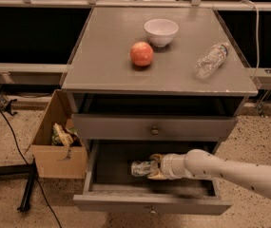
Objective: Pick 7up can from middle drawer and place on counter
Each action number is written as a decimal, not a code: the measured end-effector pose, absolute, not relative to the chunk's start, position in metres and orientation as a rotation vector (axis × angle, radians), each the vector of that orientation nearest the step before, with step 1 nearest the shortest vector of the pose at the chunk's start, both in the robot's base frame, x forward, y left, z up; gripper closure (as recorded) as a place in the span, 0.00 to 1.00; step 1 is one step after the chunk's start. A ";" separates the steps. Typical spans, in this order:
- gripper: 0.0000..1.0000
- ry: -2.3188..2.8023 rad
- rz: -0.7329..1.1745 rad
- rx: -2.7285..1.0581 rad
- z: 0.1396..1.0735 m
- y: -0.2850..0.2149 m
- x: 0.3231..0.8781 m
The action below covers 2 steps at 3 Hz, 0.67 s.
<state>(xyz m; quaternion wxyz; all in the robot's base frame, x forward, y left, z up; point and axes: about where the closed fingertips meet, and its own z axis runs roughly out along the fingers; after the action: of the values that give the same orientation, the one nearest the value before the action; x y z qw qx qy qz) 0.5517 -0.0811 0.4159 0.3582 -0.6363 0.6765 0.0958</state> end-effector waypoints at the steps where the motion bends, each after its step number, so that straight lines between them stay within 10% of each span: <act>1: 1.00 1.737 0.225 -1.650 0.452 -0.088 0.532; 2: 1.00 1.719 0.186 -1.688 0.500 -0.088 0.511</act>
Offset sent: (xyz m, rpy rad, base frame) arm -0.0653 -0.0120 0.1620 -0.1107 -0.0884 0.0469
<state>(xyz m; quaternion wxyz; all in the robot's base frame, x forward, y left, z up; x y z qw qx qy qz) 0.5109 -0.0880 0.4997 0.3549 -0.6531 0.6651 0.0719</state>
